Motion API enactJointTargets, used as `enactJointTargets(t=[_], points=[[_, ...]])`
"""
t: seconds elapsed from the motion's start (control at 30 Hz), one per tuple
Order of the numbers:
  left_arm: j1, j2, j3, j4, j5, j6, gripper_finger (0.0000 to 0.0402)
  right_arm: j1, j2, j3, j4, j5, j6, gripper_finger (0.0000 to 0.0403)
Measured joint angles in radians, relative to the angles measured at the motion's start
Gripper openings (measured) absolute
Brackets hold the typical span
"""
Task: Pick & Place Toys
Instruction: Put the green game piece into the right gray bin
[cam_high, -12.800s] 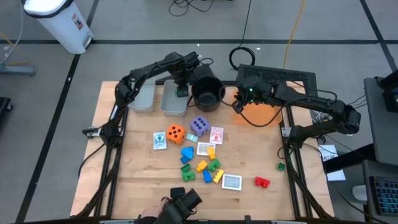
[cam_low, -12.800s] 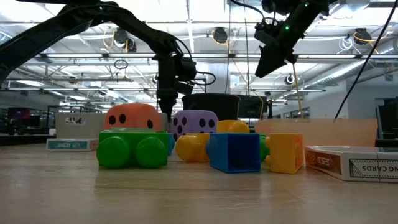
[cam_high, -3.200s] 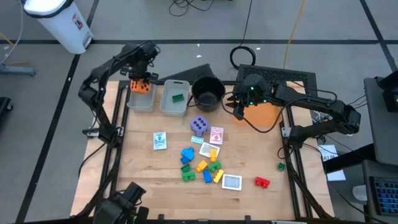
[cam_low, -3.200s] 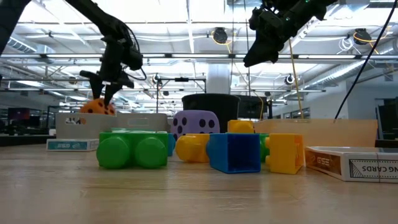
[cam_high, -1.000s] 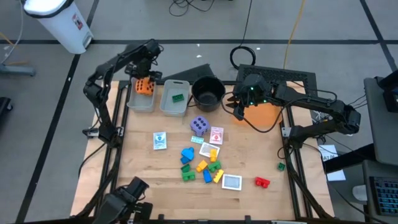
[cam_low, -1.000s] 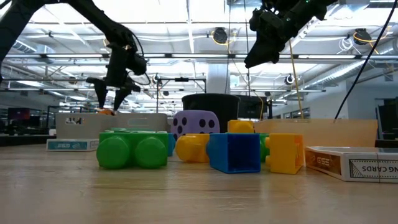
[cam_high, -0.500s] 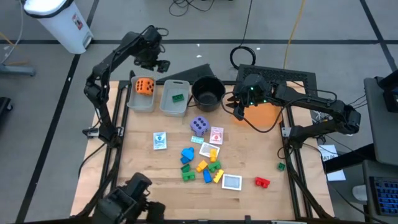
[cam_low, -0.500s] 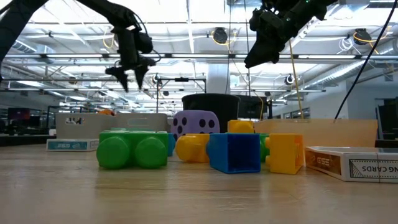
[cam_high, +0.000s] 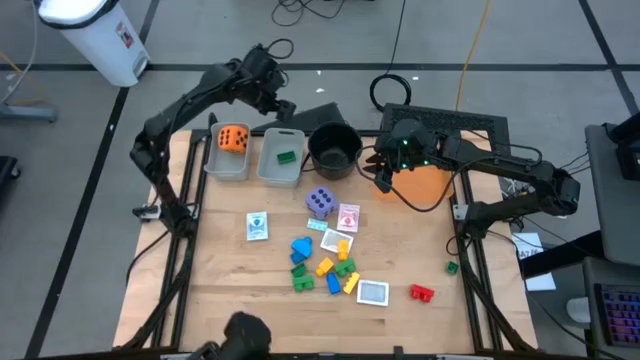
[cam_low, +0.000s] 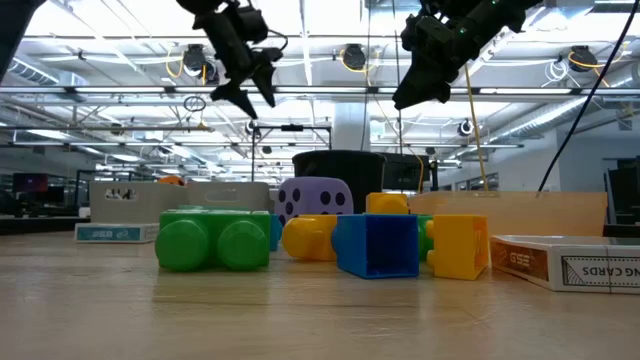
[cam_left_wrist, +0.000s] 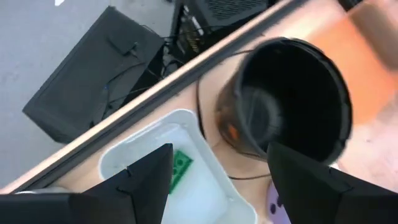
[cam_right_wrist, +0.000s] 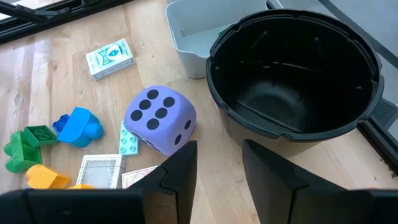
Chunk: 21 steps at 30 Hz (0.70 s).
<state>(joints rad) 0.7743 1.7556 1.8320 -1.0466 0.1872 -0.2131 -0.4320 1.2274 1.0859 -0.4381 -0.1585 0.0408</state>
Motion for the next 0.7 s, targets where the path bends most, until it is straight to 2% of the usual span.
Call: enactJointTargets(t=[0.17,0.4,0.7], points=[[-0.07,-0.02,-0.001,-0.001,-0.011,-0.025,0.0266,0.0,0.0,0.0,0.0,0.0,0.0,0.0126],[-0.186,-0.023,-0.009,0.052,-0.084,-0.068,0.0266,0.0,0.0,0.0,0.0,0.0,0.0,0.0126],[-0.312,-0.083,-0.214,0.295,-0.082,-0.167,0.0266,0.002,0.0,-0.013,0.006,-0.001,0.055,0.0126]])
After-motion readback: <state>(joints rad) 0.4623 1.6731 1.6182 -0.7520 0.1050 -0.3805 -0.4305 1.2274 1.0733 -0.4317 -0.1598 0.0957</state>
